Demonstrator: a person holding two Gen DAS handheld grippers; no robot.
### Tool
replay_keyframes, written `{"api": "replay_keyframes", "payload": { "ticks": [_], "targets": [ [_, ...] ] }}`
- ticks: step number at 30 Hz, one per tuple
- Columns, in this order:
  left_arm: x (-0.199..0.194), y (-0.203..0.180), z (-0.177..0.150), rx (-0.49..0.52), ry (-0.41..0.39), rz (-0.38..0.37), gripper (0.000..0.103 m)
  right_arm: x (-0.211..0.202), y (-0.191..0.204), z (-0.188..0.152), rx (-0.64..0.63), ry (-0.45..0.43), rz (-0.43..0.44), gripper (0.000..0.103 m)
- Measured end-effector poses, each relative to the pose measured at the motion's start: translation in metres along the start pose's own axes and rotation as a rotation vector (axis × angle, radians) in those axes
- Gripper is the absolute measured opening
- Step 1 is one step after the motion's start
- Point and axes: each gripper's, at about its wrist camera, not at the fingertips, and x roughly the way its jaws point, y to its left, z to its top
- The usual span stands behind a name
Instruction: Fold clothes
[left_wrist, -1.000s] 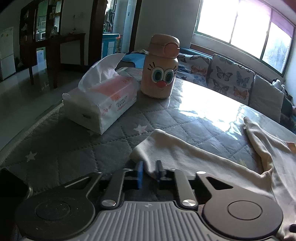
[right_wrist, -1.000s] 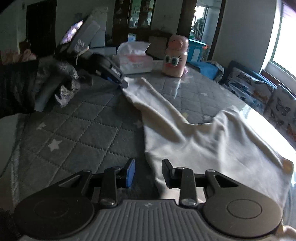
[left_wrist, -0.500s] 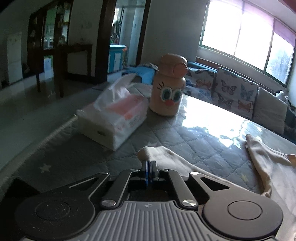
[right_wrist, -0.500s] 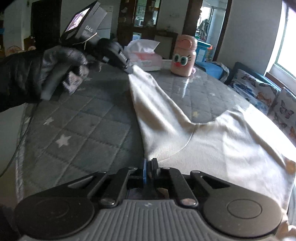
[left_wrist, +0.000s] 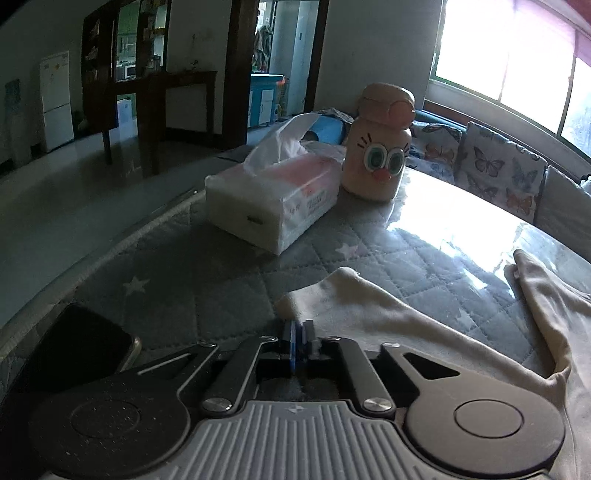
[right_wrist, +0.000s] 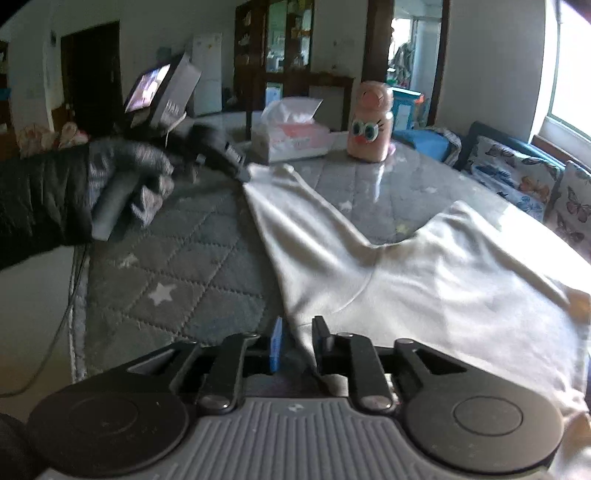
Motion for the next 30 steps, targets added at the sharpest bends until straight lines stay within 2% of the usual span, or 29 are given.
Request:
{"api": "replay_keyframes", "payload": {
  "ticks": [2,5,8,9,11,12,16,19,21,24,27,30],
  "targets": [
    [-0.002,0.0,0.0,0.001,0.0,0.004,0.008,-0.012,-0.006,-0.001,0.016,-0.016,-0.015,0.024],
    [-0.008,0.001,0.0,0.001,-0.01,0.007,0.019,-0.031,-0.024,-0.007,0.076,-0.033,-0.065,0.033],
    [-0.015,0.0,0.0,-0.001,-0.02,0.011,0.032,-0.049,-0.054,-0.022,0.168,-0.035,-0.16,0.034],
    [-0.018,-0.001,0.0,0.001,-0.022,0.008,0.033,-0.053,-0.062,-0.026,0.194,-0.033,-0.182,0.034],
    [-0.023,-0.005,-0.001,0.011,-0.027,-0.007,0.036,-0.068,-0.085,-0.041,0.272,-0.038,-0.259,0.038],
    [-0.026,-0.008,-0.002,0.017,-0.028,-0.016,0.043,-0.075,-0.097,-0.049,0.311,-0.041,-0.297,0.041],
    [-0.038,-0.029,-0.007,0.055,-0.031,-0.071,0.05,-0.104,-0.15,-0.091,0.494,-0.04,-0.49,0.042],
    [-0.046,-0.049,-0.011,0.085,-0.033,-0.115,0.061,-0.12,-0.185,-0.122,0.622,-0.03,-0.608,0.042],
    [-0.052,-0.06,-0.013,0.106,-0.041,-0.144,0.076,-0.128,-0.204,-0.138,0.699,-0.041,-0.654,0.046],
    [-0.06,-0.078,-0.016,0.136,-0.053,-0.189,0.093,-0.142,-0.229,-0.158,0.794,-0.065,-0.722,0.049],
    [-0.068,-0.096,-0.019,0.167,-0.065,-0.233,0.101,-0.153,-0.249,-0.173,0.853,-0.09,-0.768,0.048],
    [-0.072,-0.111,-0.022,0.191,-0.07,-0.268,0.103,-0.156,-0.265,-0.183,0.911,-0.118,-0.773,0.045]
  ]
}}
